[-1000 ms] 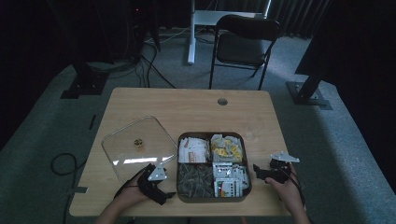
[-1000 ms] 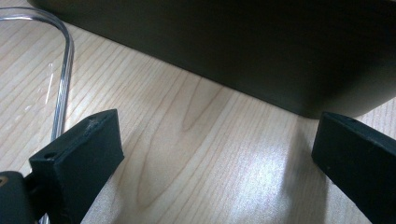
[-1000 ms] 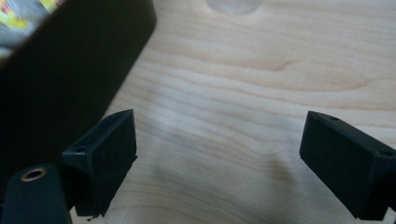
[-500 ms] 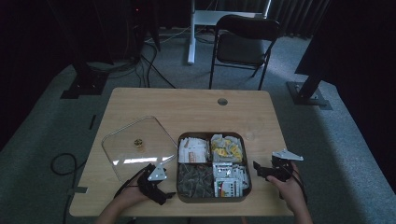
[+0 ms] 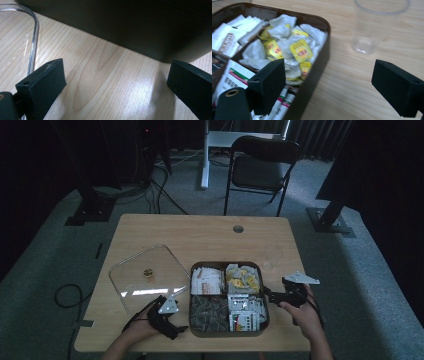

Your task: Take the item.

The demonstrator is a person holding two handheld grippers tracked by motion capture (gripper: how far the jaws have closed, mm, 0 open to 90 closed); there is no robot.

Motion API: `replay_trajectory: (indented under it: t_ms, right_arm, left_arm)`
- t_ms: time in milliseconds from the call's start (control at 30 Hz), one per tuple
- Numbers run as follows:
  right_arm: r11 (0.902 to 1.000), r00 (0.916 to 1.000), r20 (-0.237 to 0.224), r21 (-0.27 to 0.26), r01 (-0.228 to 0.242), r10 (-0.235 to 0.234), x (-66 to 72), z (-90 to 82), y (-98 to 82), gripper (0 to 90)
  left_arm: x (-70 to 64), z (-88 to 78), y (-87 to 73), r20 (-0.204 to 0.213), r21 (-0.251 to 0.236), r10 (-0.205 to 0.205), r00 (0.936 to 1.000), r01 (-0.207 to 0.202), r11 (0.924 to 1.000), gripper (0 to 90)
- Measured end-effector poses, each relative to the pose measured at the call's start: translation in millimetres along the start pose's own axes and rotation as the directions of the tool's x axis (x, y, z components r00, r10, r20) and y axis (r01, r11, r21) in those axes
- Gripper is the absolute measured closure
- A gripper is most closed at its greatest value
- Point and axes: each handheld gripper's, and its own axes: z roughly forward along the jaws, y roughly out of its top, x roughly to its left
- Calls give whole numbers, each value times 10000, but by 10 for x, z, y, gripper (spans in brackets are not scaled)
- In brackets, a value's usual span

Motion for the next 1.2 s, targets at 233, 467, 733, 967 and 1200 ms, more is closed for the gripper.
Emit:
replay_trajectory:
  t_ms: [233, 467, 733, 967, 1200]
  right_arm:
    - [9992, 9982, -468, -178, 365, -373, 127, 92, 115, 132]
    - [9967, 9936, -800, -211, 789, -804, 251, 214, 200, 199]
    - [9869, 9845, -690, -127, 1607, -1612, 352, 397, 231, 295]
    - [9757, 9744, -504, -70, 2188, -2189, 414, 541, 242, 421]
    - [9750, 9746, -646, 444, 2176, -2145, 464, 646, 225, 513]
  left_arm:
    - [0, -1, 0, 1, 7, 8, 10000, -8, 10000, 18]
    - [0, -1, 0, 1, 7, 9, 10000, -9, 10000, 18]
    - [5, -2, -2, 44, 2, 48, 10000, -48, 10000, 18]
    - [5, -1, -2, 43, 0, 48, 10000, -48, 10000, 18]
    - [5, -2, -2, 41, -3, 49, 10000, -49, 10000, 18]
